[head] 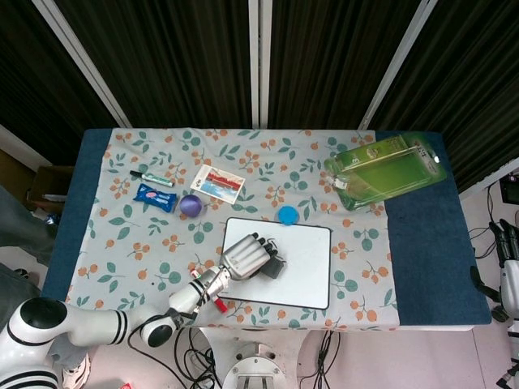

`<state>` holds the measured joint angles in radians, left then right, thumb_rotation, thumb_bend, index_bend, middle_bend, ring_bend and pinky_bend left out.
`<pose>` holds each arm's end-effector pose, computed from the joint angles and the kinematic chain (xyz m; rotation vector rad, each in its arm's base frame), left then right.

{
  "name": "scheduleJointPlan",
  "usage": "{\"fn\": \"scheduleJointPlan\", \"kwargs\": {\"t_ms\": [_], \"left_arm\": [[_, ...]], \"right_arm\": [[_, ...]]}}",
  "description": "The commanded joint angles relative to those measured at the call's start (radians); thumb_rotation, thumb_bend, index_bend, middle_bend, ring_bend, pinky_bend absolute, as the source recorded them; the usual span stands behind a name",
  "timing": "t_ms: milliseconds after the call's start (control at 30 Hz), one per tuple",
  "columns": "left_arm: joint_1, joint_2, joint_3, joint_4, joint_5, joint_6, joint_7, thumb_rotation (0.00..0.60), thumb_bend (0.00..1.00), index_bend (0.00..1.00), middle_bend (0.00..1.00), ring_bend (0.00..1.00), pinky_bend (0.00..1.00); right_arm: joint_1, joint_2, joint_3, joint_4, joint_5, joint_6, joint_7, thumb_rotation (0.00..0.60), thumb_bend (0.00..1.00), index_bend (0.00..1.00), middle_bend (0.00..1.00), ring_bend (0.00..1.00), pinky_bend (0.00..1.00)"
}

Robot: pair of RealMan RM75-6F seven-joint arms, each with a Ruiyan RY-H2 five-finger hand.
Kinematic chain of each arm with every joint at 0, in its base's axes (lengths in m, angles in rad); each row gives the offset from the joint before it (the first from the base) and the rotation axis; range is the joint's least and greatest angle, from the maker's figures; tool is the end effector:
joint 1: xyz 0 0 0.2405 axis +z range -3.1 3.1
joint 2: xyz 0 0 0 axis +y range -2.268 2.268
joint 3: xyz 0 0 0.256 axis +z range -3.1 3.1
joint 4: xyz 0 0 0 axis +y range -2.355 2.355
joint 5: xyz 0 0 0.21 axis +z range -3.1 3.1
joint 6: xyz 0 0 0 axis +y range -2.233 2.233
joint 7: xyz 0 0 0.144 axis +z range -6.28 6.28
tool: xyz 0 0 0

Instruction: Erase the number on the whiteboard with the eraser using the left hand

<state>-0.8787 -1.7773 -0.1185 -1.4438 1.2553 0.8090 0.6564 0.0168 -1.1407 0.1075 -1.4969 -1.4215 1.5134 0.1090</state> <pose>-0.0633 0.2866 -0.1094 -2.3523 -0.5015 -0.8712 -0.3471 -0.1704 0.1814 1.2101 -0.9131 0.8902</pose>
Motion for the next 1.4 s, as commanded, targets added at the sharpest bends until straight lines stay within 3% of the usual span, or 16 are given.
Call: {"fn": "scheduleJointPlan", "kwargs": {"t_ms": [33, 467, 1033, 1400], "left_arm": [[-0.009, -0.011, -0.005, 0.013, -0.008, -0.003, -0.011, 0.600, 0.34, 0.65, 0.61, 0.55, 0.49], [-0.063, -0.055, -0.046, 0.129, -0.036, -0.025, -0.087, 0.600, 0.34, 0.65, 0.61, 0.55, 0.49], [-0.141, -0.112, -0.108, 0.360, -0.153, -0.085, -0.122, 0.600, 0.34, 0.65, 0.61, 0.56, 0.50], [-0.141, -0.096, -0.077, 0.264, -0.121, -0.043, -0.126, 0.600, 0.34, 0.65, 0.61, 0.56, 0.50]], "right_arm": [[0.000, 0.001, 0.000, 0.001, 0.001, -0.001, 0.000, 0.600, 0.28, 0.00, 0.00, 0.00, 0.00], [-0.004, 0.011, 0.007, -0.015, 0.010, 0.004, -0.009, 0.600, 0.28, 0.00, 0.00, 0.00, 0.00], [-0.012, 0.022, 0.009, -0.031, 0.015, 0.008, -0.012, 0.600, 0.28, 0.00, 0.00, 0.00, 0.00], [-0.011, 0.018, 0.009, -0.021, 0.010, 0.006, 0.001, 0.600, 0.29, 0.00, 0.00, 0.00, 0.00]]}}
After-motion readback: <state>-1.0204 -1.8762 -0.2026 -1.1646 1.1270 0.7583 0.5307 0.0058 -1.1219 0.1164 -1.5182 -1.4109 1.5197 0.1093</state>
